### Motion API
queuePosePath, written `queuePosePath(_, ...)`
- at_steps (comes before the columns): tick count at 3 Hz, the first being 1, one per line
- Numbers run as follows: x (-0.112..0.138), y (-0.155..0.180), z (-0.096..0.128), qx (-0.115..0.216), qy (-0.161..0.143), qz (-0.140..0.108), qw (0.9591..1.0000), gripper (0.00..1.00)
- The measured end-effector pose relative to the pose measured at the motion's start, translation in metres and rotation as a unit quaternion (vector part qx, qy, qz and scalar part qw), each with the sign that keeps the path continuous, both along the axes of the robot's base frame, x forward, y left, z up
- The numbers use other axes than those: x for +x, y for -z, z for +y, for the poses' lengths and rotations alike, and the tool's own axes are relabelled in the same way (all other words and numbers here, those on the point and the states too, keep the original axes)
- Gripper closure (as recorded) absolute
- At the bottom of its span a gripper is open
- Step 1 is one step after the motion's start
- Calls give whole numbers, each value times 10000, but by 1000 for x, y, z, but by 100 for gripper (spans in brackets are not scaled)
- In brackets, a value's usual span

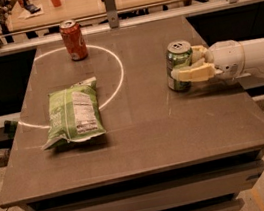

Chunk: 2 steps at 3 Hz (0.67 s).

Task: Place green can upright

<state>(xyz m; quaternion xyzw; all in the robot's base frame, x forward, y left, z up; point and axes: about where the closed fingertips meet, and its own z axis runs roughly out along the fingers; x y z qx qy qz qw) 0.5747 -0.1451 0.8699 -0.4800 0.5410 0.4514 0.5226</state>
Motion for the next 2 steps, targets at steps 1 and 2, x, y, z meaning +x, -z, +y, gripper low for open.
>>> queuePosePath(1,0,1,1,8,-11,14,10000,86)
queuePosePath(2,0,0,1,8,-12,14,10000,62)
